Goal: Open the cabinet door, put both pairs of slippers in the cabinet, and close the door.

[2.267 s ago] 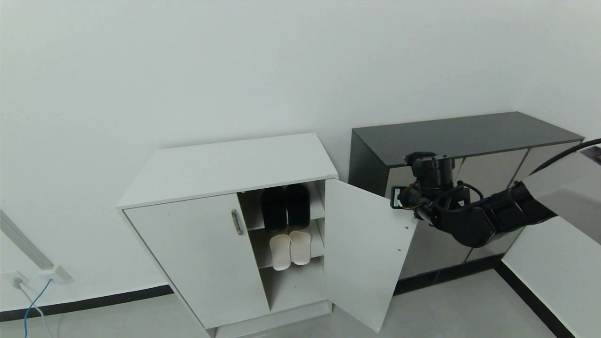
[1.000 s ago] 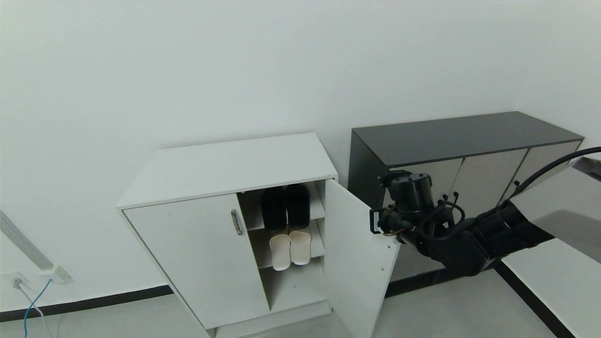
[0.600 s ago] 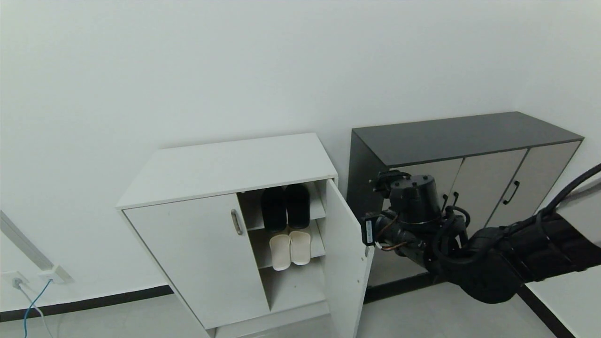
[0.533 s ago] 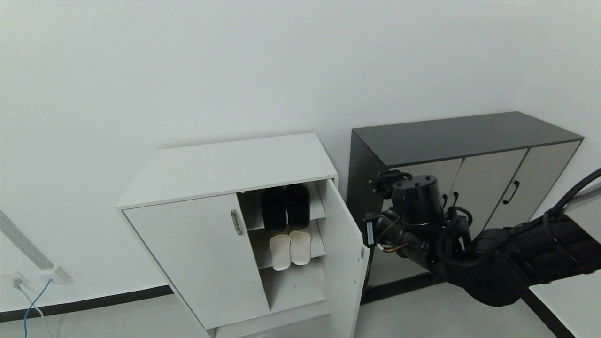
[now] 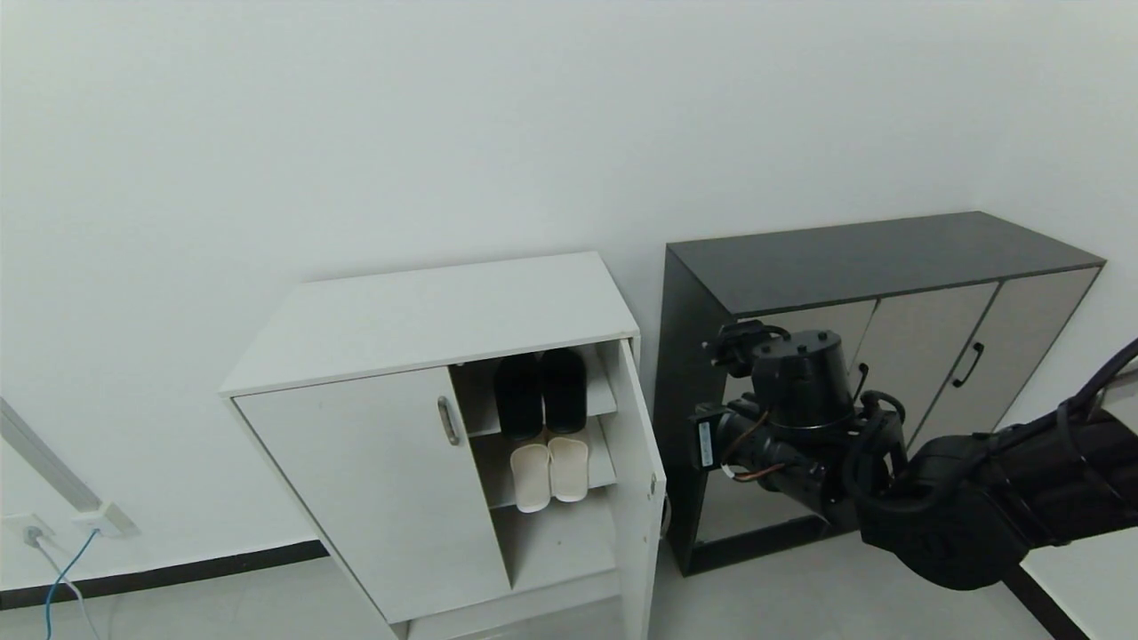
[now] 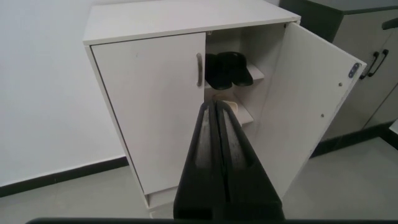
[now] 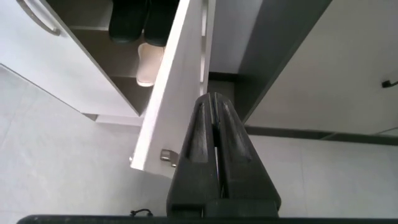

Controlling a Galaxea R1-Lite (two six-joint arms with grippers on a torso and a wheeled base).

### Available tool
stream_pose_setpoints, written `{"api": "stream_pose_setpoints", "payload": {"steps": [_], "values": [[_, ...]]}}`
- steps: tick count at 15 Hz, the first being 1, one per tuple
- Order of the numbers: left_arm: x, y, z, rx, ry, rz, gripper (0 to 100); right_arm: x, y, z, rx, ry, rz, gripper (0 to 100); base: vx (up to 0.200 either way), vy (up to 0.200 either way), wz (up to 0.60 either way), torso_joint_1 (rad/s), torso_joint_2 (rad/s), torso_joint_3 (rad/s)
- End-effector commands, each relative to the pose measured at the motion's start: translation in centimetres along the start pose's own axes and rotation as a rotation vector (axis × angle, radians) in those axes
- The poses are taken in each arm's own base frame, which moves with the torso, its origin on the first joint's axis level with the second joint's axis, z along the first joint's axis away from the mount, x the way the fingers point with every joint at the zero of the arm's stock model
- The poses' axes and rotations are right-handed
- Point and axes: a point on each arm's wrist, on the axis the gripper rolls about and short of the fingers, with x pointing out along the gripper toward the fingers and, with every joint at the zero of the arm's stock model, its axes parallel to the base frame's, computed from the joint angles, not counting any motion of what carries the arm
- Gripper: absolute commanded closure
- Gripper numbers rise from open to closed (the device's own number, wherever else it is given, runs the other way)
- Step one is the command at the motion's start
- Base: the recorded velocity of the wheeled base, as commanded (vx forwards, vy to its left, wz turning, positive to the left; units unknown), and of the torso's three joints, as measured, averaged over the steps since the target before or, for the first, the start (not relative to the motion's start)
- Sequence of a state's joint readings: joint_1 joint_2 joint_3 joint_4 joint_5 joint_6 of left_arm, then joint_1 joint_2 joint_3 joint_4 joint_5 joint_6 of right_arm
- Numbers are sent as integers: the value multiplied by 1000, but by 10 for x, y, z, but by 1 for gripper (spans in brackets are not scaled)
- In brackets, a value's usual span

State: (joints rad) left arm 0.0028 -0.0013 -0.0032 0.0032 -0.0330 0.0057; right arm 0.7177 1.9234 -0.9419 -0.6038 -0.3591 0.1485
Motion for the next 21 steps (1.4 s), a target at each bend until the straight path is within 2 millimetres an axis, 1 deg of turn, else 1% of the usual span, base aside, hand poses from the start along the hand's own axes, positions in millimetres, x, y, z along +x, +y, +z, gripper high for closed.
{"api": "stream_pose_setpoints", "payload": {"steps": [1,8,11,13,15,18,20,21], "values": [[0,0,0,0,1,0,100,-2,1,-3,-5,13,26,100,0,0,600,-7,2,2],[0,0,0,0,1,0,100,-1,-1,-4,-34,16,15,100,0,0,0,0,0,0],[0,0,0,0,1,0,100,4,-17,-5,-103,17,-120,100,0,0,0,0,0,0],[0,0,0,0,1,1,100,11,-32,-13,-155,58,-180,100,0,0,0,0,0,0],[0,0,0,0,1,0,100,18,-39,-19,-164,82,-203,100,0,0,0,0,0,0],[0,0,0,0,1,0,100,30,-40,-33,-177,125,-210,100,0,0,0,0,0,0],[0,0,0,0,1,1,100,34,-38,-37,-180,135,-204,100,0,0,0,0,0,0],[0,0,0,0,1,1,100,33,-33,-37,-176,131,-184,100,0,0,0,0,0,0]]}}
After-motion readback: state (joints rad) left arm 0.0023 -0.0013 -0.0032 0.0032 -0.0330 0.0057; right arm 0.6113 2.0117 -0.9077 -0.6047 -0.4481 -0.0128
